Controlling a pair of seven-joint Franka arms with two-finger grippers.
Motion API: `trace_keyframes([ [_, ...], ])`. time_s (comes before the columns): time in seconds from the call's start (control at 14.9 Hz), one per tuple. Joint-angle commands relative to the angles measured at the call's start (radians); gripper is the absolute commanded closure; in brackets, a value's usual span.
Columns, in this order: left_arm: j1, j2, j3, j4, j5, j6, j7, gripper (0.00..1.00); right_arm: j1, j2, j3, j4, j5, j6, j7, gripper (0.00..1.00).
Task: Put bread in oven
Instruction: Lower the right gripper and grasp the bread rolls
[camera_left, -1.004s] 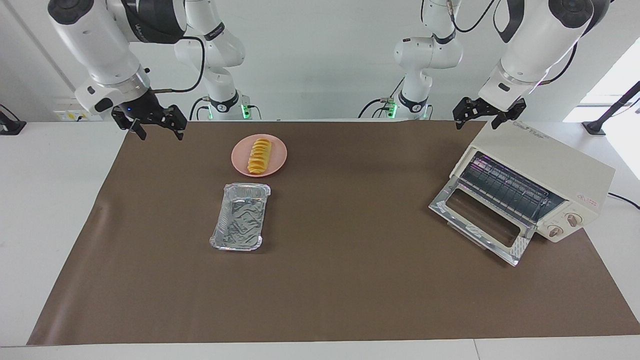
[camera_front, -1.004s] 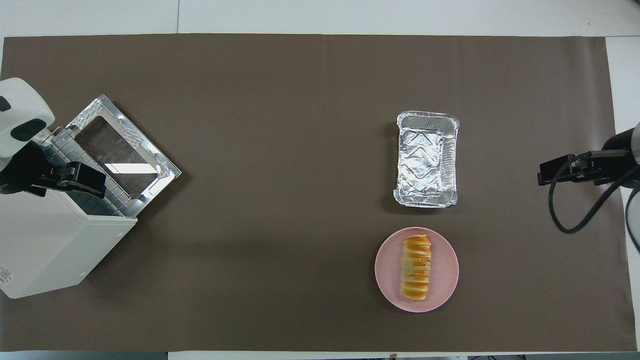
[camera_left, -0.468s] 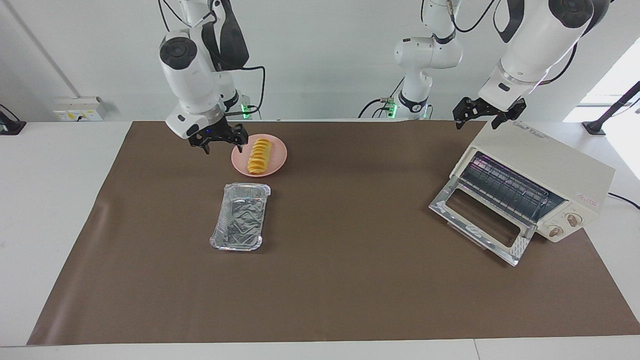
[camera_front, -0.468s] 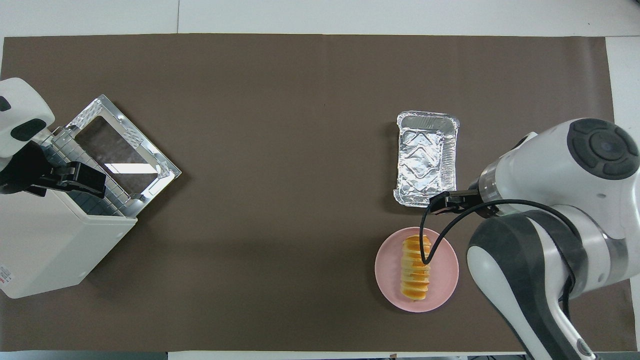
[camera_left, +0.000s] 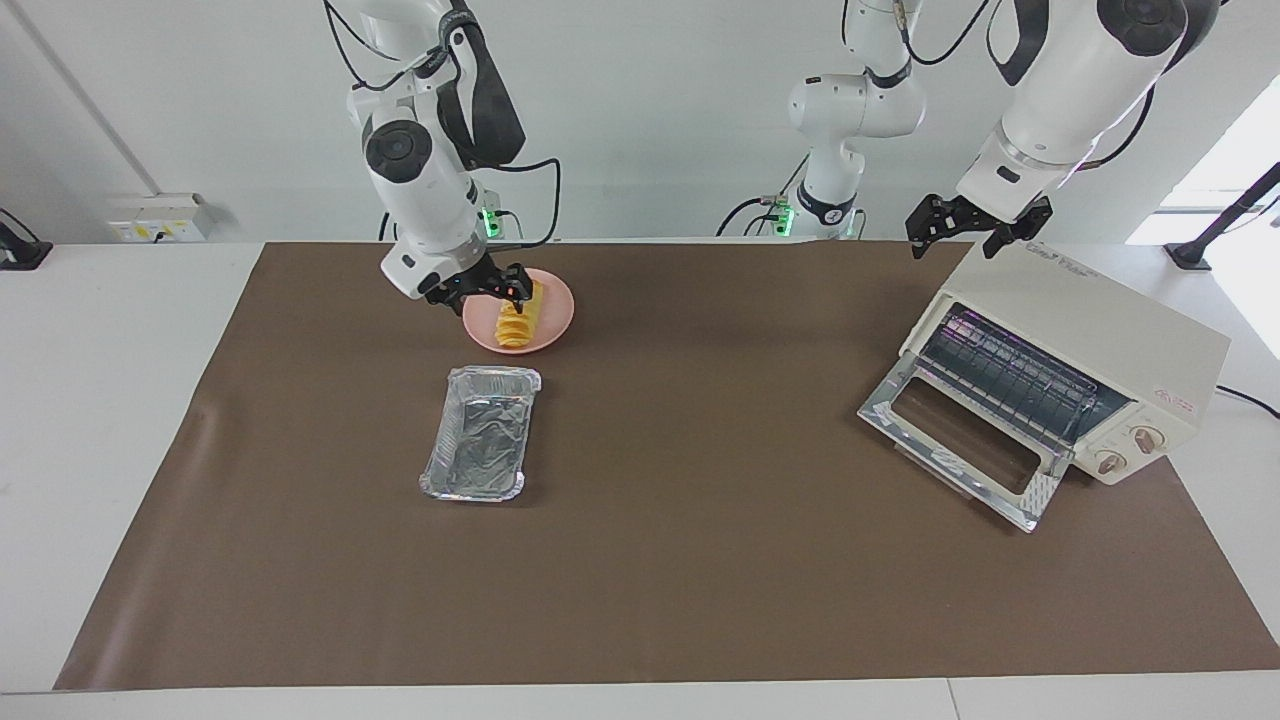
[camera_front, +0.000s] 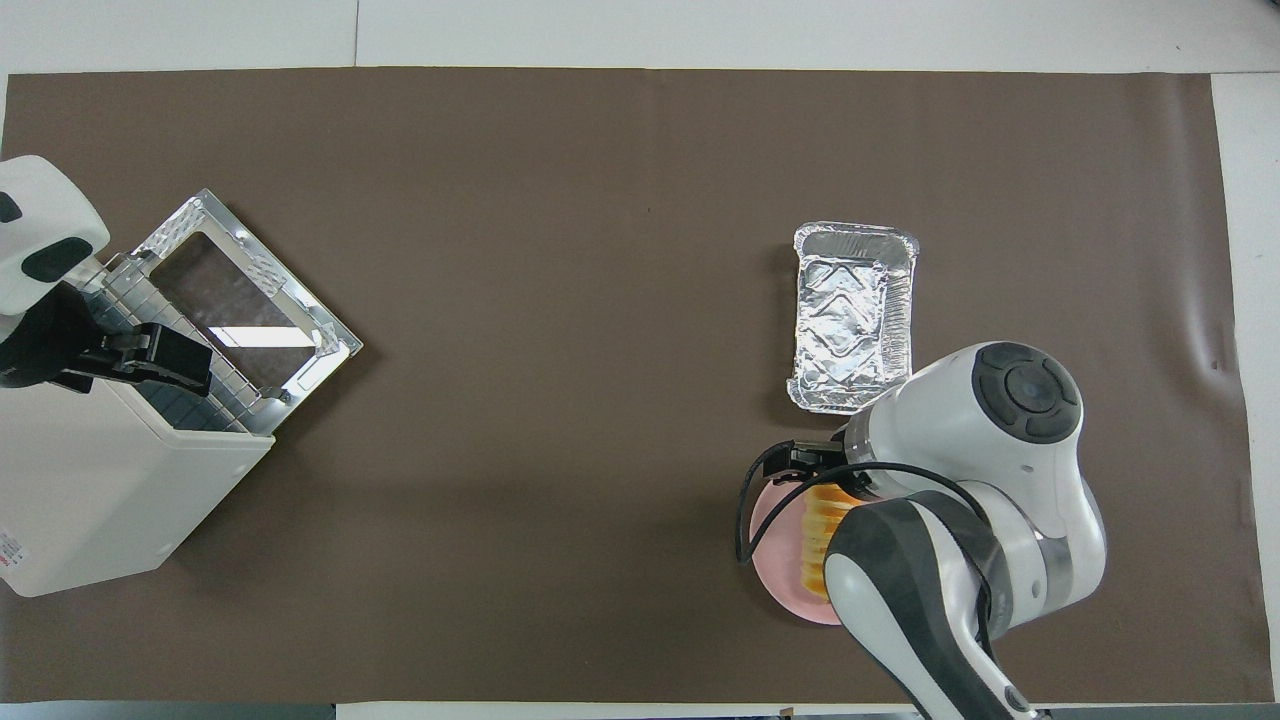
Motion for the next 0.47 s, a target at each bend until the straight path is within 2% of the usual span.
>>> trace_keyframes([
  [0.0, 0.011, -0.009, -0.006, -0.002, 0.016, 0.003, 0.004, 0.00, 0.008, -0.032, -0.005, -0.104, 0.030, 0.077, 0.021, 0.00],
  [0.13, 0.011, -0.009, -0.006, -0.002, 0.016, 0.003, 0.004, 0.00, 0.008, -0.032, -0.005, -0.143, 0.030, 0.119, 0.018, 0.00],
  [0.4, 0.011, -0.009, -0.006, -0.002, 0.016, 0.003, 0.004, 0.00, 0.005, -0.034, -0.007, -0.164, 0.030, 0.120, 0.011, 0.00],
])
